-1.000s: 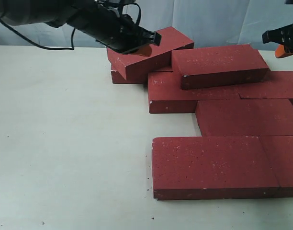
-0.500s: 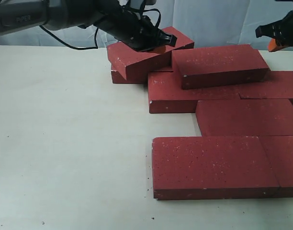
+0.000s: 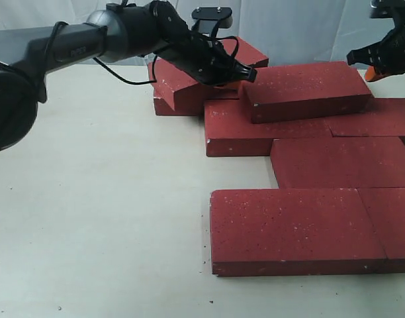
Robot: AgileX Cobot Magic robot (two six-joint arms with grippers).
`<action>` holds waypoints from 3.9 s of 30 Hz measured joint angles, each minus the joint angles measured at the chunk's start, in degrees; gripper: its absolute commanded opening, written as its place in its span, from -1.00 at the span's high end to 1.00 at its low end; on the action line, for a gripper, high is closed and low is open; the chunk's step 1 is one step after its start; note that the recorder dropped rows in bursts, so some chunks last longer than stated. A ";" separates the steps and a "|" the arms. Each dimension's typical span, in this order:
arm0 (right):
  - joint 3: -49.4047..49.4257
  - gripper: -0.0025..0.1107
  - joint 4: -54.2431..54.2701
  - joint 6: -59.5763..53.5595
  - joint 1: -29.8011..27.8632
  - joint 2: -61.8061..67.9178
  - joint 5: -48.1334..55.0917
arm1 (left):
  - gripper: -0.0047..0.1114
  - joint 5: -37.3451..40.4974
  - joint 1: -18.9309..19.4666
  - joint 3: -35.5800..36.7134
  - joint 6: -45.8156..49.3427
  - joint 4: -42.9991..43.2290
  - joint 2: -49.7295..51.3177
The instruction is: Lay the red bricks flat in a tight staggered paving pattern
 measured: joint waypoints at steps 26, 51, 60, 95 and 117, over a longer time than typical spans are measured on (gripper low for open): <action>0.00 0.97 -0.04 0.00 0.00 1.32 3.01 | 0.92 -3.80 -0.57 -8.17 -5.87 3.81 8.10; 1.15 0.97 0.19 -0.63 -0.52 -8.97 10.96 | 0.92 4.49 -2.22 -8.17 -6.19 10.82 -0.52; 12.14 0.97 3.31 -2.01 -0.52 -17.15 10.36 | 0.92 7.00 -2.35 -4.62 -11.07 14.91 -6.46; 25.03 0.97 -0.19 8.04 28.29 -27.92 8.70 | 0.92 1.35 3.62 49.17 -24.21 32.35 -41.10; 25.64 0.97 6.43 13.05 43.19 -14.80 -3.55 | 0.92 -9.07 17.86 63.45 -23.25 37.30 -46.19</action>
